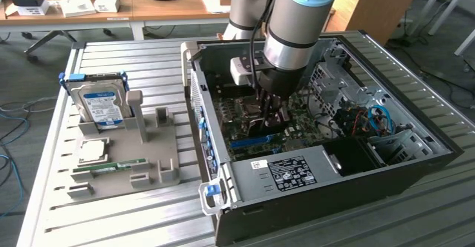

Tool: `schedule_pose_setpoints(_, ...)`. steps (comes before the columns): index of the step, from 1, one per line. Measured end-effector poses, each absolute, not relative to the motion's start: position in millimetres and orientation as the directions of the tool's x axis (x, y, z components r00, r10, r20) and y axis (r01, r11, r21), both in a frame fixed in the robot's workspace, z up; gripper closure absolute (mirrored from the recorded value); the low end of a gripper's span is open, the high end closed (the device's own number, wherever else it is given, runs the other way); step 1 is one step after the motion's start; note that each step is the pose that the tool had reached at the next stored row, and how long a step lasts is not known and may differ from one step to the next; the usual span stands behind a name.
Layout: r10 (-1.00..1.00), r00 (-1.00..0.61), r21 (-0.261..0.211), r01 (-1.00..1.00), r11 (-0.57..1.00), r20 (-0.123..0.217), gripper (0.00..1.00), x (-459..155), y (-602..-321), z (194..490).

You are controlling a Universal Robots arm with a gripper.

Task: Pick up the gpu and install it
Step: 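Insert the gpu into the slot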

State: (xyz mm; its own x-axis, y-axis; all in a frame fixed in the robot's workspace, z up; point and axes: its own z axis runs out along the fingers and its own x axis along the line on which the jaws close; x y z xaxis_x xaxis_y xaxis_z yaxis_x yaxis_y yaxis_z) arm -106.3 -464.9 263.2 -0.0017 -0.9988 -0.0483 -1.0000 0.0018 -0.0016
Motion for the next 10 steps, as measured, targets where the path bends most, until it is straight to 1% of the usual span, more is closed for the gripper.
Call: schedule_pose_setpoints(10, -0.999, -0.002, -0.002, -1.0, 0.002, -0.048, 0.74, -109.3, -464.9, 263.1)
